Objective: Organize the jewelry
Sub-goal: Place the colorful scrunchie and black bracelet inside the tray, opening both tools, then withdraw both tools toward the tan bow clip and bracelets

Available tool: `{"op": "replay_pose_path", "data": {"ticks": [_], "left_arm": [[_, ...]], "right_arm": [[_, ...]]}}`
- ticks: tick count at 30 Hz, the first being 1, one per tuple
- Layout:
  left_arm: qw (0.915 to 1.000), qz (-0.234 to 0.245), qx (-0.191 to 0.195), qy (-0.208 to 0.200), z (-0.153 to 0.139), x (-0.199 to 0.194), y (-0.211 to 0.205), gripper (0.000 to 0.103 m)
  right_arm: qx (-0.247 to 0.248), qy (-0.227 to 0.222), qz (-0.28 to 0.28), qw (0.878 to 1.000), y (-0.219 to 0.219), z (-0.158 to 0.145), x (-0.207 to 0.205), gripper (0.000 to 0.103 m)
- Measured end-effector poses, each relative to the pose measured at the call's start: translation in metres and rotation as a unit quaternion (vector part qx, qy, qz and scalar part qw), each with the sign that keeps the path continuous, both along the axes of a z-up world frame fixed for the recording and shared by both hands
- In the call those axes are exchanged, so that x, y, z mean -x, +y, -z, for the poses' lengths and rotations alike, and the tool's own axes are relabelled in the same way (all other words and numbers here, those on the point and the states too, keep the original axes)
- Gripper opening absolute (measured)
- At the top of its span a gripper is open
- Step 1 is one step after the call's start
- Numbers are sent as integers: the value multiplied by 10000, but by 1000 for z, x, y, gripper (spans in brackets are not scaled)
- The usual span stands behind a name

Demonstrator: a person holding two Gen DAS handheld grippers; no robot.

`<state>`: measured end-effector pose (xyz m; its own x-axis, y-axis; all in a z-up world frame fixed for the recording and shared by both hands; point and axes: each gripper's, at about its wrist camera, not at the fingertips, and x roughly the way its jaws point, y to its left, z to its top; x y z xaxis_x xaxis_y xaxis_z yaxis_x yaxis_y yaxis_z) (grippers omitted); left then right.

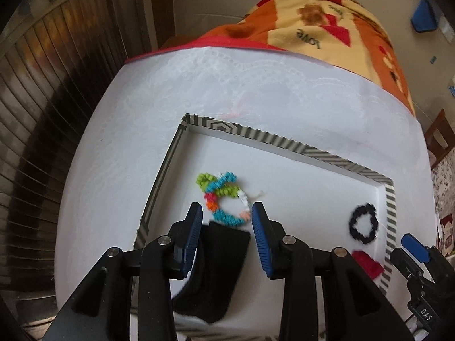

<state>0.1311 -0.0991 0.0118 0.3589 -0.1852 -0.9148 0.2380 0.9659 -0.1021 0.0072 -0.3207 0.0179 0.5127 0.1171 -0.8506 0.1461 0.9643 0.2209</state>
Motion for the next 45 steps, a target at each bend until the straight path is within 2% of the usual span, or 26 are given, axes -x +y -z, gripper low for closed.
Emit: {"op": "replay_pose_path", "data": {"ticks": [8, 17, 25, 45], "left_arm": [[9990, 142, -154, -399, -26, 50, 9, 16], [9983, 191, -113, -542, -38, 103, 24, 16], [9975, 175, -45, -678, -47, 139, 35, 16], [9958, 326, -133, -850, -53, 205, 65, 16]], "right_arm": [[40, -180, -14, 9998, 23, -30, 36, 56], [277, -319, 210, 9989, 50, -52, 78, 57], [418, -369, 264, 9981, 70, -64, 101, 66], [602, -373, 311, 9970, 103, -77, 161, 68]]}}
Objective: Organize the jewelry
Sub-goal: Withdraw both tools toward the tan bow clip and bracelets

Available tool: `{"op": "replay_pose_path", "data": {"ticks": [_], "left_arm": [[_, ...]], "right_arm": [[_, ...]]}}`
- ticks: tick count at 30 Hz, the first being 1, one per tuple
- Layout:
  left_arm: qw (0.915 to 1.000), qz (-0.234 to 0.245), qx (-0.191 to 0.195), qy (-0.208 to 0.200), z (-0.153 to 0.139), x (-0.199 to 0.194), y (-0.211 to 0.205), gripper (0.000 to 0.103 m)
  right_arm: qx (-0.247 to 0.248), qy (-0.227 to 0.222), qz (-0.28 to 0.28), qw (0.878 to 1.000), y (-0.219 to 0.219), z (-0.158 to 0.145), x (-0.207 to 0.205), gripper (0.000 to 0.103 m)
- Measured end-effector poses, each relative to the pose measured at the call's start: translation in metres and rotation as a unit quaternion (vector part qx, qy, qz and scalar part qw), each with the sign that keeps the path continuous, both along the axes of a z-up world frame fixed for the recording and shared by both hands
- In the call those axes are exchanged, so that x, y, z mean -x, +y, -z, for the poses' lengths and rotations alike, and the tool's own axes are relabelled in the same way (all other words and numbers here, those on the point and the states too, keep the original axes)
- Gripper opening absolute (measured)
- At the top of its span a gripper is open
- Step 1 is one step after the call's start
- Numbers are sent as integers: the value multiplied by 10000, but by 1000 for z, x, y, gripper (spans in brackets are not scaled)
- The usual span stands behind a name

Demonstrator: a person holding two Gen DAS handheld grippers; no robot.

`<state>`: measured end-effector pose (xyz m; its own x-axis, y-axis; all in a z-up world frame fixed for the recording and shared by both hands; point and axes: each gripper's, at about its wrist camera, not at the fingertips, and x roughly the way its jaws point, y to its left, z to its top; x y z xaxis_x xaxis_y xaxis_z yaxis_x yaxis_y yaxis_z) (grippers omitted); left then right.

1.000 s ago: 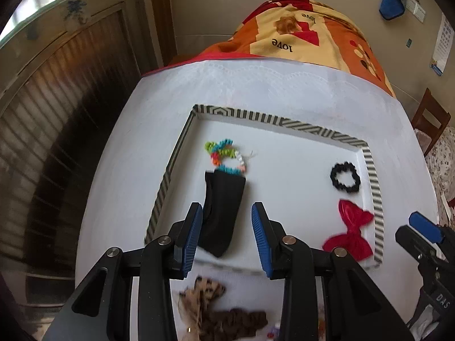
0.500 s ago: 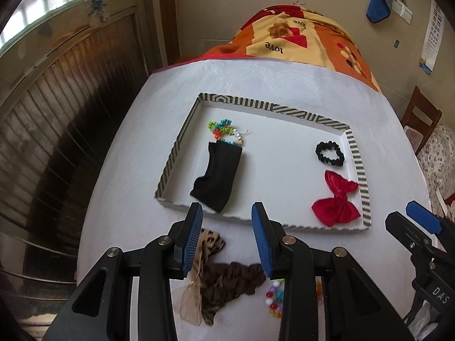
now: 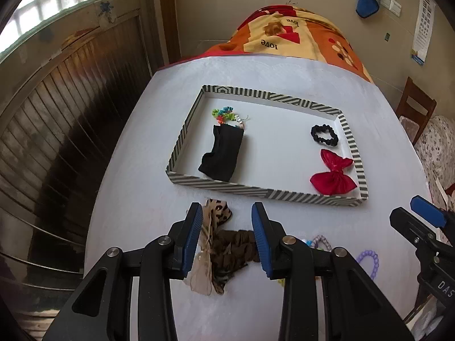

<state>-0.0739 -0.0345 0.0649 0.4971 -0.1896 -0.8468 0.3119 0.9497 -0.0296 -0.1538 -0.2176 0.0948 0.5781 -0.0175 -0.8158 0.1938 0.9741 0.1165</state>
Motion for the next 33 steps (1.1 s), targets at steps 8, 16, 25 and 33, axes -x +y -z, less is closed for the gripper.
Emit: {"op": "replay_pose_path", "data": {"ticks": [8, 16, 25, 33], "left_arm": [[10000, 54, -36, -3, 2, 19, 6, 16], [9999, 84, -96, -18, 3, 33, 8, 16], [9998, 124, -124, -52, 2, 43, 8, 16], [9997, 163, -155, -45, 4, 46, 5, 16]], "right_arm": [[-14, 44, 26, 10000, 8, 3, 20, 68], [-33, 112, 31, 9999, 13, 9, 35, 68], [-40, 141, 3, 9999, 14, 10, 44, 68], [-43, 174, 19, 9998, 14, 11, 47, 69]]}}
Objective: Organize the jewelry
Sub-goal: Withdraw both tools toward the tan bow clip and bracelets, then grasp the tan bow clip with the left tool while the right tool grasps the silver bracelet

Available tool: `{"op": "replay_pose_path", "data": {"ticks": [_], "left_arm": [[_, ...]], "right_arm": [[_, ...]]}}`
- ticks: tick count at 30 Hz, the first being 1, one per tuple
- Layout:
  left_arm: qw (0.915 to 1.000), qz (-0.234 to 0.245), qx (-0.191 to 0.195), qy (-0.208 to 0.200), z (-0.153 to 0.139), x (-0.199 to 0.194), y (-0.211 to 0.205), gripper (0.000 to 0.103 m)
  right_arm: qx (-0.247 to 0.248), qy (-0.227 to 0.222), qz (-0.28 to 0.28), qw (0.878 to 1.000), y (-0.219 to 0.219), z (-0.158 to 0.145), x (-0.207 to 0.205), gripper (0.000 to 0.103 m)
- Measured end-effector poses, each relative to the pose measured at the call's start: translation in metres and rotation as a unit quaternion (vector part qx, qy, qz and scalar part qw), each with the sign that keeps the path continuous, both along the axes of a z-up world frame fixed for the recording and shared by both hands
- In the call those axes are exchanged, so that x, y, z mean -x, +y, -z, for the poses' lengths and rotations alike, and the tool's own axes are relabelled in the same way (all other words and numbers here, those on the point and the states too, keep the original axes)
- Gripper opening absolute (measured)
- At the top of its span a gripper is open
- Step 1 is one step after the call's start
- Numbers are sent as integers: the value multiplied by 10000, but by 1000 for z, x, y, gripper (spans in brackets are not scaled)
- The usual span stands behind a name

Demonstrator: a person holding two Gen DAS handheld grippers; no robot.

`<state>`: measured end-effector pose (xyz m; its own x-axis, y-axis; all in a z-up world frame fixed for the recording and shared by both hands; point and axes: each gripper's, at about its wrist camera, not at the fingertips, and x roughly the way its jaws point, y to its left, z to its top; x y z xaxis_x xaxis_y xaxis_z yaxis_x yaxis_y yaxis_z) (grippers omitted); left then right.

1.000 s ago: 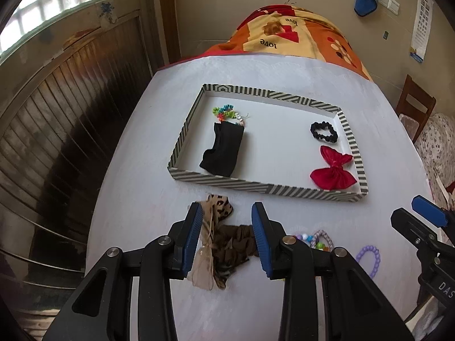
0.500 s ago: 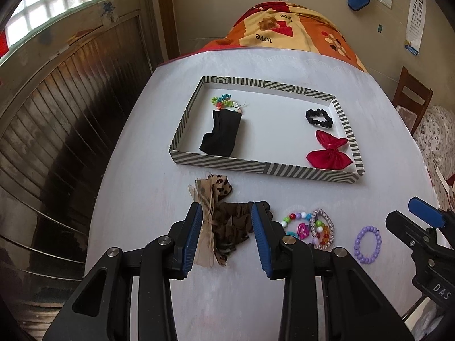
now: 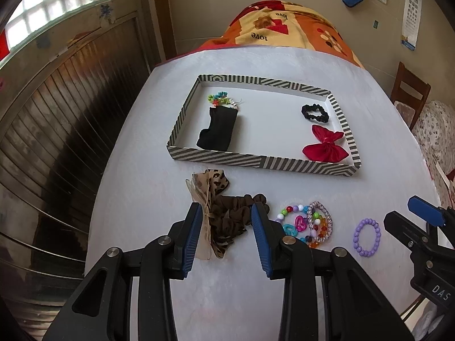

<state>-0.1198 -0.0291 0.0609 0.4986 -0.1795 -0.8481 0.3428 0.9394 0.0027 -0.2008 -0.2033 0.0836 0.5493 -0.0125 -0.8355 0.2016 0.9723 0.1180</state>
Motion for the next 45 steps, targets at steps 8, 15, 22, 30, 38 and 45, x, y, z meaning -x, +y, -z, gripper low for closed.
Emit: {"op": "replay_pose_path", "data": {"ticks": [8, 15, 22, 30, 38, 45], "left_arm": [[10000, 17, -16, 37, 2, -1, 0, 16], [10000, -8, -40, 74, 5, -3, 3, 16], [9999, -19, -62, 122, 9, -6, 4, 16], [9971, -169, 386, 627, 16, -24, 24, 16], [9856, -491, 904, 1346, 40, -44, 52, 16], [9821, -534, 997, 1504, 48, -48, 57, 16]], "right_arm": [[3, 47, -32, 10000, 2, 2, -2, 70], [7, 119, -64, 9999, 3, 5, -7, 70], [-14, 186, -90, 9998, 2, 10, -11, 71], [-123, 322, -124, 9993, -5, 23, -16, 71], [-295, 575, -396, 9971, -3, 58, -27, 69], [-564, 679, -692, 9937, 3, 72, -33, 56]]}}
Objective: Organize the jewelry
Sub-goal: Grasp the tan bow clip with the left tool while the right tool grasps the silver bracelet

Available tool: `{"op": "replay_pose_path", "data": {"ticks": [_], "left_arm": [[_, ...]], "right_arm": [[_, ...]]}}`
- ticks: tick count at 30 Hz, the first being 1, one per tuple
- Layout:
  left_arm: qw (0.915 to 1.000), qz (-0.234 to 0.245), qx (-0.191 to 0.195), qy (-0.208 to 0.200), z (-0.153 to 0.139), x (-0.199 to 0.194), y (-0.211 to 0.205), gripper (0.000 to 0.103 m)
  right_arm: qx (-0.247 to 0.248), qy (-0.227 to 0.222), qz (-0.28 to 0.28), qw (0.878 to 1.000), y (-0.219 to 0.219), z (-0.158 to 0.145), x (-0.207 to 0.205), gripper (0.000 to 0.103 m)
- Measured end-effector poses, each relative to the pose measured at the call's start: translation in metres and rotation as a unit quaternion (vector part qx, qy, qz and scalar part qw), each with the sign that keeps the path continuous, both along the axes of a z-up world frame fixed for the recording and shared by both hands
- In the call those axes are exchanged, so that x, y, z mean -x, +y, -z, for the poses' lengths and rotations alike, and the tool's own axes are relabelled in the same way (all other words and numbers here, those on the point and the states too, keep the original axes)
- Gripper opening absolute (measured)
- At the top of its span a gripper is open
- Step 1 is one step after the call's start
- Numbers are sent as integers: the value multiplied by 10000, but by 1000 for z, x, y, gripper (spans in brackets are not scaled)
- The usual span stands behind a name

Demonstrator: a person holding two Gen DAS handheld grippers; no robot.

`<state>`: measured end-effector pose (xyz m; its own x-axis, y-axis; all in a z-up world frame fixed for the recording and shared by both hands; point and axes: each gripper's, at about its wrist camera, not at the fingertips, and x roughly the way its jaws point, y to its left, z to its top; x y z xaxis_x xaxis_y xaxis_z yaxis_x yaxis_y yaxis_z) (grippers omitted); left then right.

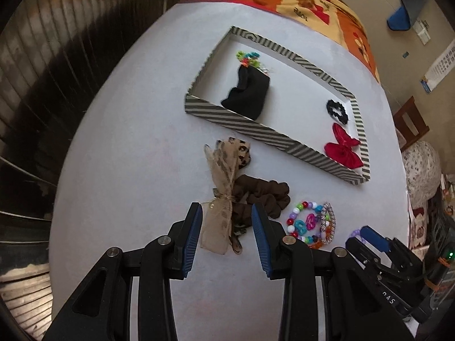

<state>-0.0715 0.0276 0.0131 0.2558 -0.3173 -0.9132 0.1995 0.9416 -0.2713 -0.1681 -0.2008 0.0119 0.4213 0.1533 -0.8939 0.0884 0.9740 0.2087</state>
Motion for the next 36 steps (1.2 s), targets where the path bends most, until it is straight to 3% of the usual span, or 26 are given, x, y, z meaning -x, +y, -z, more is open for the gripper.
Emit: {"op": "replay_pose_path", "data": {"ticks": [10, 21, 22, 23, 28, 36], "left_arm": [[9988, -109, -411, 246, 34, -19, -7, 16], [9981, 43, -584, 205, 51, -29, -26, 15], [9983, 54, -543, 189, 50, -28, -27, 4], [9986, 98, -478, 179, 51, -28, -27, 0], [9993, 201, -297, 82, 38, -25, -27, 0], [9987, 410, 106, -282, -12, -24, -27, 0]], "right_arm": [[-256, 43, -533, 9982, 23, 10, -16, 55], [-327, 273, -662, 9969, 27, 37, -32, 13], [-374, 256, -653, 9968, 26, 37, -30, 10], [-426, 214, -641, 9968, 23, 34, -28, 9], [-608, 36, -533, 9967, 10, 14, -17, 8], [-785, -490, -223, 9955, -15, -35, -8, 8]]}}
